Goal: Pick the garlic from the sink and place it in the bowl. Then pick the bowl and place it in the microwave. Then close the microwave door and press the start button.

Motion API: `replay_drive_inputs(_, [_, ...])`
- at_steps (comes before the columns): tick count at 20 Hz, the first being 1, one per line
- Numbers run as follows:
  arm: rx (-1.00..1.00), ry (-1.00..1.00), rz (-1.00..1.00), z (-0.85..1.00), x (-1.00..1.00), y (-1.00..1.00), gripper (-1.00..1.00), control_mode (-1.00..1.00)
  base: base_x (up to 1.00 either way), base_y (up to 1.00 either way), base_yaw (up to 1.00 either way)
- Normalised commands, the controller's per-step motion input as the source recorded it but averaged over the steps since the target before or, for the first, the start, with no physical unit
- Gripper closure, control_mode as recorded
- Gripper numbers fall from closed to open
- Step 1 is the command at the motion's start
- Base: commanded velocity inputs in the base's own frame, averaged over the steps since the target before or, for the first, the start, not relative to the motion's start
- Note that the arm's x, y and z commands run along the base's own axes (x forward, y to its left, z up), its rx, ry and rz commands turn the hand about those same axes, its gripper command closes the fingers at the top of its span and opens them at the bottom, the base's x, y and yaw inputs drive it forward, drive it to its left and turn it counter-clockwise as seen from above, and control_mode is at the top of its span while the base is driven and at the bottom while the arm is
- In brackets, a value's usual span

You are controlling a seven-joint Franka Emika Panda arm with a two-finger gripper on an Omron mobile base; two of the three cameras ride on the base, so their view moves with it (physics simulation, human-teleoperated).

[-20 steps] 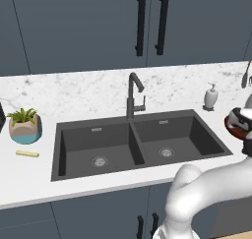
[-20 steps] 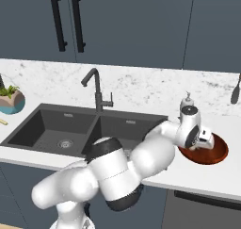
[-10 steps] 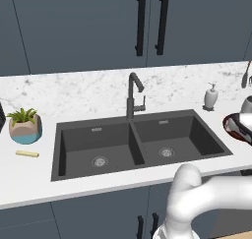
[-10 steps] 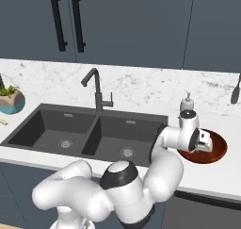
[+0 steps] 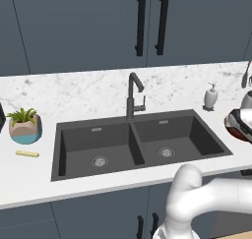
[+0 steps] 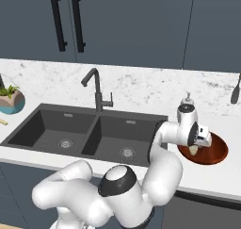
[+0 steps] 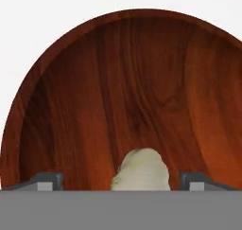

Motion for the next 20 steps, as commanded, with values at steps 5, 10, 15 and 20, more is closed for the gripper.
replay_drive_inputs(5, [-0.12,-0.03,0.00,0.23,-0.13,0.77,-1.00,-1.00,0.00,0.00,0.00])
replay_drive_inputs(10, [-0.07,0.08,0.00,0.00,0.12,0.21,-1.00,-1.00,0.00,0.00,0.00])
replay_drive_inputs(15, [0.00,0.09,0.00,0.00,0.28,-0.04,-1.00,-1.00,0.00,0.00,0.00])
replay_drive_inputs(20, [0.00,0.06,0.00,-0.09,0.07,-0.15,-1.00,-1.00,0.00,0.00,0.00])
